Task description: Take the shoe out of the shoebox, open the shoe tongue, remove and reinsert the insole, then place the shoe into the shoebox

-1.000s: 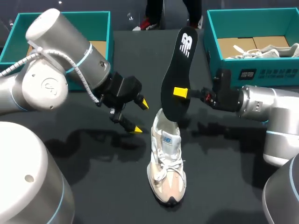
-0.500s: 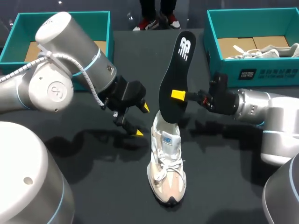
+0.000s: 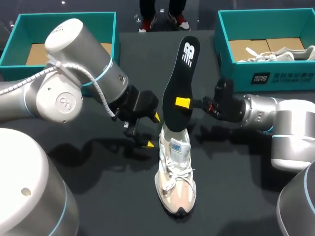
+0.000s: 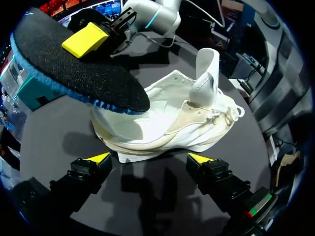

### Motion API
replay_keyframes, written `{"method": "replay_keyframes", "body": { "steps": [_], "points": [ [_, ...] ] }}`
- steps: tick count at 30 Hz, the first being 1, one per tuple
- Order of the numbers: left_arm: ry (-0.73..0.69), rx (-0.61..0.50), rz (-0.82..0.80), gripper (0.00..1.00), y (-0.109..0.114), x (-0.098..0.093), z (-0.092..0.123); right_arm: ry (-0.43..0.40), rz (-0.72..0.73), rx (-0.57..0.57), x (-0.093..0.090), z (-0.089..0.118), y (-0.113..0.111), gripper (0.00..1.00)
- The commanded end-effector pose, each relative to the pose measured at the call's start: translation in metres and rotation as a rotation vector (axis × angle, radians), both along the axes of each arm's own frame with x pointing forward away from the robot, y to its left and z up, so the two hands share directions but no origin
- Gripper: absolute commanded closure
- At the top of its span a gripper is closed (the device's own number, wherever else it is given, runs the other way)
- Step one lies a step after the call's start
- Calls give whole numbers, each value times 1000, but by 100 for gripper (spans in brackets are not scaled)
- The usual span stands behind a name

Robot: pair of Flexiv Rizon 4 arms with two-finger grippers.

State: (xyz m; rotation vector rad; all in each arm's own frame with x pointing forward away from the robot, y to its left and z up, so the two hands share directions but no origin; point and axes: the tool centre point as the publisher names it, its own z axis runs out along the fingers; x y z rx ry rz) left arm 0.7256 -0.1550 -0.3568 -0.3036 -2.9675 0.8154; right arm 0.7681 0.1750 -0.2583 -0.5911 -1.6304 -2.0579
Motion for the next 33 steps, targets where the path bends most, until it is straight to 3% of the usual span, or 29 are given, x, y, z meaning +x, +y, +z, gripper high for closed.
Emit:
{"method": "replay_keyframes", "body": {
  "steps": [1, 18, 33],
  "points": [
    [-6, 7, 8, 0, -4, 0, -4, 1, -2, 5, 0, -4, 1, 100],
    [13, 8, 22, 0, -4, 0, -8, -17, -9, -21, -8, -6, 7, 100],
    [13, 8, 22, 0, -4, 0, -8, -32, -97, -98, -8, -14, 13, 100]
  ]
}}
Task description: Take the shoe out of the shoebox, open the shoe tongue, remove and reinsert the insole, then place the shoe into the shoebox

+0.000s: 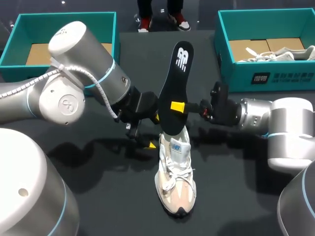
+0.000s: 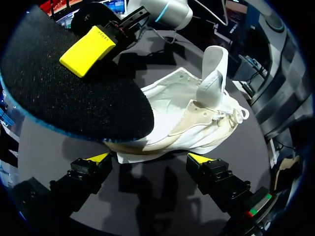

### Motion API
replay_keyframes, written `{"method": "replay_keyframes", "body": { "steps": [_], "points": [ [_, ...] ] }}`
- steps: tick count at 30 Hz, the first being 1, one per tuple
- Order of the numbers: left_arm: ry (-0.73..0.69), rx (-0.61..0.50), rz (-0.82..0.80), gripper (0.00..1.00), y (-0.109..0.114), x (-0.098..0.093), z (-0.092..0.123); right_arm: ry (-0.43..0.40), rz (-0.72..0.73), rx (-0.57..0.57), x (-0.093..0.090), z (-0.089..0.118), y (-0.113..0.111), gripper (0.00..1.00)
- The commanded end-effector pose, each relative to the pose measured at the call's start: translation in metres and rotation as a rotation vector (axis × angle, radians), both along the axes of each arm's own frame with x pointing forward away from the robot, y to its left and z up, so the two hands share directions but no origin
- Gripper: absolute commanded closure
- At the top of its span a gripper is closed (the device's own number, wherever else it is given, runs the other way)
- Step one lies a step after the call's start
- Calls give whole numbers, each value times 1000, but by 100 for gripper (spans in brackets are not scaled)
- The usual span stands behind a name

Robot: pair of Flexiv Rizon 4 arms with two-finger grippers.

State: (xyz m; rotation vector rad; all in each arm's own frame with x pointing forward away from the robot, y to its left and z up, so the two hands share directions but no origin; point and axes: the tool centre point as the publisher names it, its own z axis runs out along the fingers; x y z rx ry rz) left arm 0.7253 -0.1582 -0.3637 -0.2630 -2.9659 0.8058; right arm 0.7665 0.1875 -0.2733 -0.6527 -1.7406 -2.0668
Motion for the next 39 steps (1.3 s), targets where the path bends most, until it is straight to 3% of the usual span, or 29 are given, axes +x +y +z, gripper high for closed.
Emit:
{"method": "replay_keyframes", "body": {
  "steps": [1, 22, 39],
  "points": [
    [-1, 1, -1, 0, -1, 0, -1, -10, -35, -19, -7, 0, 0, 100],
    [-1, 1, -1, 0, -1, 0, -1, -69, 0, -27, -15, -26, -5, 100],
    [-1, 1, -1, 0, -1, 0, -1, -9, 17, -33, -39, -49, 1, 100]
  ]
}}
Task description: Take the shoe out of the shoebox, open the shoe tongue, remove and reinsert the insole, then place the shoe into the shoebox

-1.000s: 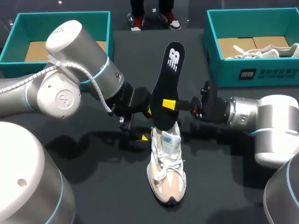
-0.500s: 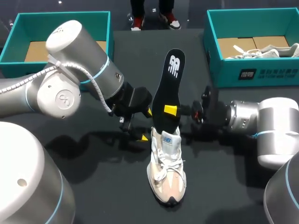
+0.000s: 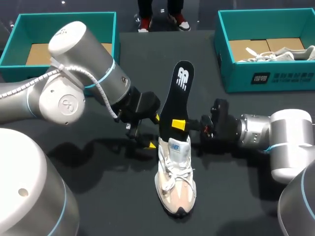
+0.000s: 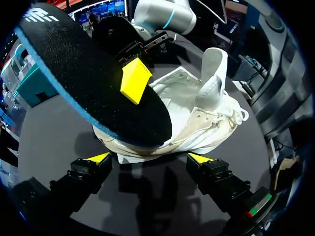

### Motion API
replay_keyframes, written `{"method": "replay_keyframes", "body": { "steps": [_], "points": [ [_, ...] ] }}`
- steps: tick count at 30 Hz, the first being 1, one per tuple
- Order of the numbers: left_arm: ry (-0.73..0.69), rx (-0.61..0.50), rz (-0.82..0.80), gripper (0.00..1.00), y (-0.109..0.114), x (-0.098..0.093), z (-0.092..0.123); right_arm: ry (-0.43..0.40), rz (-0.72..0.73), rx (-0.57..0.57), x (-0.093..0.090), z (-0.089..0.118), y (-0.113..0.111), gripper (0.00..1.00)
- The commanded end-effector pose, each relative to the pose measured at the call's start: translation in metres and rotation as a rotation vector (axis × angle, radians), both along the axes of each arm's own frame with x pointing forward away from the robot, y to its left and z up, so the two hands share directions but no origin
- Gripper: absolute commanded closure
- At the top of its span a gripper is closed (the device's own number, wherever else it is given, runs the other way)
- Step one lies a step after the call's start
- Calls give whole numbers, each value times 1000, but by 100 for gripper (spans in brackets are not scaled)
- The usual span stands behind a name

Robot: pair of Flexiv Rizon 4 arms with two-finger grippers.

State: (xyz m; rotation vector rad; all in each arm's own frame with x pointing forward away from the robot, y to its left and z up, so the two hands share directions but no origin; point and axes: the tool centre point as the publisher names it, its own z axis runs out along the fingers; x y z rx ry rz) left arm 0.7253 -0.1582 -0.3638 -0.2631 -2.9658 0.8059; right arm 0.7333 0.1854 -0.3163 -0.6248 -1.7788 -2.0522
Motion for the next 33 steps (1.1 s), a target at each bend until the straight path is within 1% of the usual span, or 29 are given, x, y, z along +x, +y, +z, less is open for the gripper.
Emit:
{"method": "replay_keyframes", "body": {
  "steps": [1, 5, 12, 18, 24, 27, 29, 31, 33],
  "points": [
    [-1, 1, 0, 0, -1, 0, -1, 21, 4, -17, -7, -8, 3, 100],
    [-1, 1, 0, 0, -1, 0, -1, 56, 16, -38, -12, -15, 3, 100],
    [-1, 1, 0, 0, -1, 0, -1, 92, 18, -56, -24, -28, 3, 100],
    [-1, 1, 0, 0, -1, 0, -1, 126, 4, -82, -32, -34, 2, 100],
    [-1, 1, 0, 0, -1, 0, -1, 135, 0, -92, -34, -35, 1, 100],
    [-1, 1, 0, 0, -1, 0, -1, 123, 5, -97, -32, -30, 1, 100],
    [-1, 1, 0, 0, -1, 0, -1, 109, 11, -99, -30, -26, 2, 94],
    [-1, 1, 0, 0, -1, 0, -1, 93, 18, -101, -28, -21, 2, 84],
    [-1, 1, 0, 0, -1, 0, -1, 78, 24, -107, -26, -16, 2, 79]
  ]
}}
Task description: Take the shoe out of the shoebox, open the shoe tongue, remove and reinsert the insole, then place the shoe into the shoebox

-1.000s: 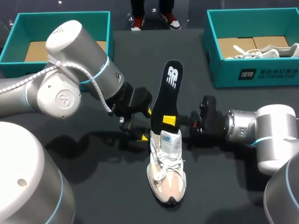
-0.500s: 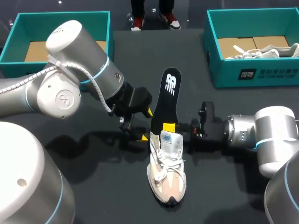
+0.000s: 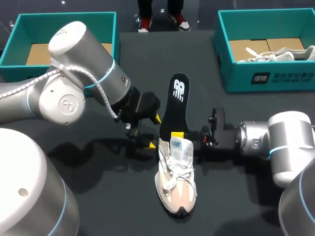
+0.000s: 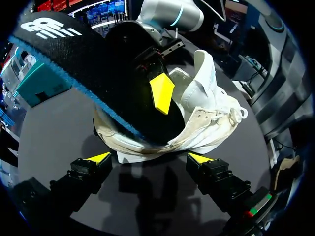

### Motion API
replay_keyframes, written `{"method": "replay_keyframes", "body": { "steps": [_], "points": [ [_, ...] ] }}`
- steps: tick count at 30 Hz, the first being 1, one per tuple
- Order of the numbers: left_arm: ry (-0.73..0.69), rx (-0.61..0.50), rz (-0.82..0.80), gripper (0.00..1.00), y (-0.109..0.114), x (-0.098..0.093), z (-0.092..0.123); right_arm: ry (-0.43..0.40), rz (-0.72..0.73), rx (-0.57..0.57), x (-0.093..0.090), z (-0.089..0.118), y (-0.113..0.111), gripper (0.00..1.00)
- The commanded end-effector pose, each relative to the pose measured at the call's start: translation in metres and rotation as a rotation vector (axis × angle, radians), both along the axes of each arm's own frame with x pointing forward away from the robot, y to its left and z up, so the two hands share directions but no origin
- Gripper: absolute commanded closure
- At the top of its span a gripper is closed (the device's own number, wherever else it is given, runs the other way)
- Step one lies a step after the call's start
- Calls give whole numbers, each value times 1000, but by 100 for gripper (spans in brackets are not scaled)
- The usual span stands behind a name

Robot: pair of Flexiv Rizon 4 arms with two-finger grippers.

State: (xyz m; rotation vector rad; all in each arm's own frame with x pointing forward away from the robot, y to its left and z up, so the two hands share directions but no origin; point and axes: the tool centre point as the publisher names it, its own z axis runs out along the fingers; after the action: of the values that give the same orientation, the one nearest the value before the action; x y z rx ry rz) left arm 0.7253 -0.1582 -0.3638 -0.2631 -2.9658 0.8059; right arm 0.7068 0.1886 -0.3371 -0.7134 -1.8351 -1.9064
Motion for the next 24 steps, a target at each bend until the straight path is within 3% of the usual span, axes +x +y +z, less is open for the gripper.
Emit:
{"method": "replay_keyframes", "body": {
  "steps": [1, 17, 24],
  "points": [
    [-1, 1, -1, 0, -1, 0, -1, -15, 10, -11, 2, 7, -1, 77],
    [-1, 1, -1, 0, -1, 0, -1, -94, 47, -44, 10, 32, -1, 70],
    [-1, 1, -1, 0, -1, 0, -1, -125, 44, -64, 25, 45, -1, 75]
  ]
}}
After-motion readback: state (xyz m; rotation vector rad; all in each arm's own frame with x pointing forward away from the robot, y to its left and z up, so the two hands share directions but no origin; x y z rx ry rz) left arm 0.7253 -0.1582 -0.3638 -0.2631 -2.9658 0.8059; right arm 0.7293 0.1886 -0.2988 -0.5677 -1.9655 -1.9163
